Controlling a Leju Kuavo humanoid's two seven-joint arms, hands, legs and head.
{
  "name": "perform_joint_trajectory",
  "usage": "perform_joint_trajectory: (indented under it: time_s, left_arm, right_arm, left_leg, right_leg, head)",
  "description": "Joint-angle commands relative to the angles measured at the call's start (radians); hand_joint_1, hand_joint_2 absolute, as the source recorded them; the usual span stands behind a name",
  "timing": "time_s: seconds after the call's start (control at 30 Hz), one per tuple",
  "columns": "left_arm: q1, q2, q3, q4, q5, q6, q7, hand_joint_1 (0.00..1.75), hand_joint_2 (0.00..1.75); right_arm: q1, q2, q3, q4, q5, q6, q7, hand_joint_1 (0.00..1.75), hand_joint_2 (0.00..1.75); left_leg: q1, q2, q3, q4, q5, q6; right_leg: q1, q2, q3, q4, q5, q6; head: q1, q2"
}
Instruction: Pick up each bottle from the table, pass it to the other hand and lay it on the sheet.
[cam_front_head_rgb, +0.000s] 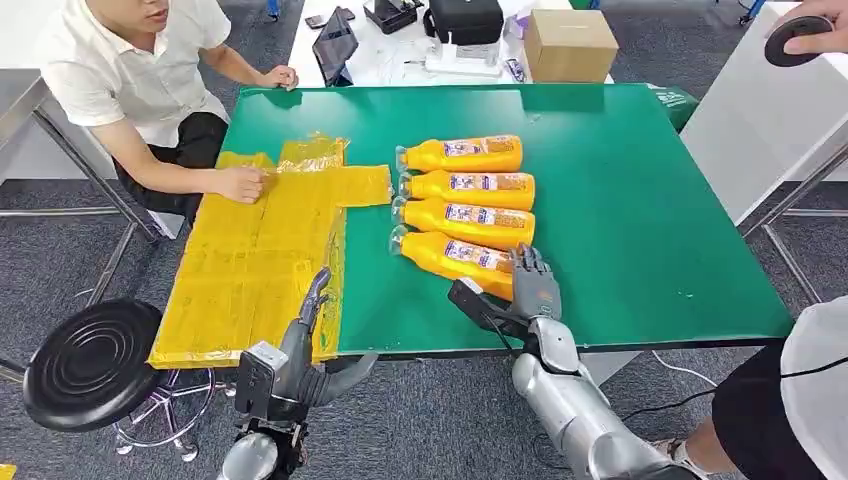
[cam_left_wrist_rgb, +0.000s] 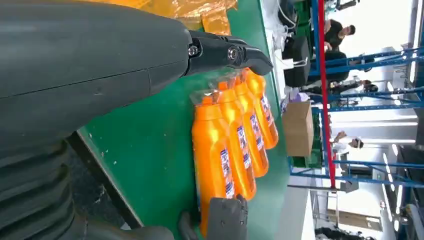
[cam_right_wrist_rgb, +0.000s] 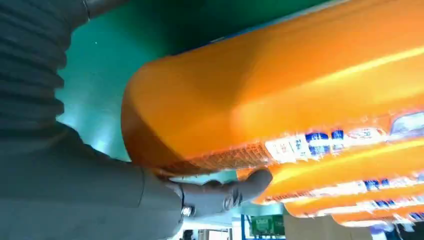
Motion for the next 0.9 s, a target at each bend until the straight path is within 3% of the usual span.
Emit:
perform_joint_trajectory:
  time_s: [0.03,0.5,0.67,0.83,0.9]
  left_arm:
    - [-0.044,0.018,-0.017,0.048,0.004,-0.007,0.009,0.00,1.75]
    - [-0.072,0.017,-0.027,0.075,0.007,-0.020,0.016,0.00,1.75]
    - [-0.101,0.016,-0.041,0.100,0.022,-0.038,0.023,0.00,1.75]
    - [-0.103,0.016,-0.042,0.105,0.037,-0.048,0.029,0.00,1.75]
    - [-0.105,0.017,-0.046,0.106,0.041,-0.051,0.030,0.00,1.75]
  right_arm:
    - [-0.052,-0.003,-0.014,0.093,0.007,0.031,0.015,0.00,1.75]
    - [-0.091,0.004,-0.020,0.136,0.008,0.078,0.024,0.00,1.75]
    - [-0.131,0.014,-0.045,0.204,-0.024,0.202,0.028,0.00,1.75]
    - [-0.130,0.016,-0.042,0.218,-0.023,0.220,0.024,0.00,1.75]
    - [-0.121,0.018,-0.040,0.223,-0.022,0.231,0.015,0.31,1.75]
  left_leg:
    - [0.000,0.000,-0.001,-0.001,0.000,-0.001]
    - [0.000,0.000,-0.001,-0.001,0.001,-0.001]
    - [0.000,0.000,-0.001,-0.001,0.001,-0.001]
    - [0.001,0.000,0.000,-0.002,0.001,-0.001]
    - [0.001,0.001,0.000,-0.001,0.001,-0.001]
  right_leg:
    - [0.000,-0.001,-0.001,0.000,0.000,-0.001]
    - [0.000,-0.001,-0.001,0.000,0.000,-0.001]
    - [0.000,-0.001,-0.001,0.000,0.000,-0.002]
    - [0.001,-0.002,0.001,-0.002,0.001,-0.002]
    - [0.001,-0.002,0.001,-0.001,0.000,-0.002]
  head:
    - [0.000,0.000]
    - [0.000,0.000]
    - [0.000,0.000]
    - [0.000,0.000]
    - [0.000,0.000]
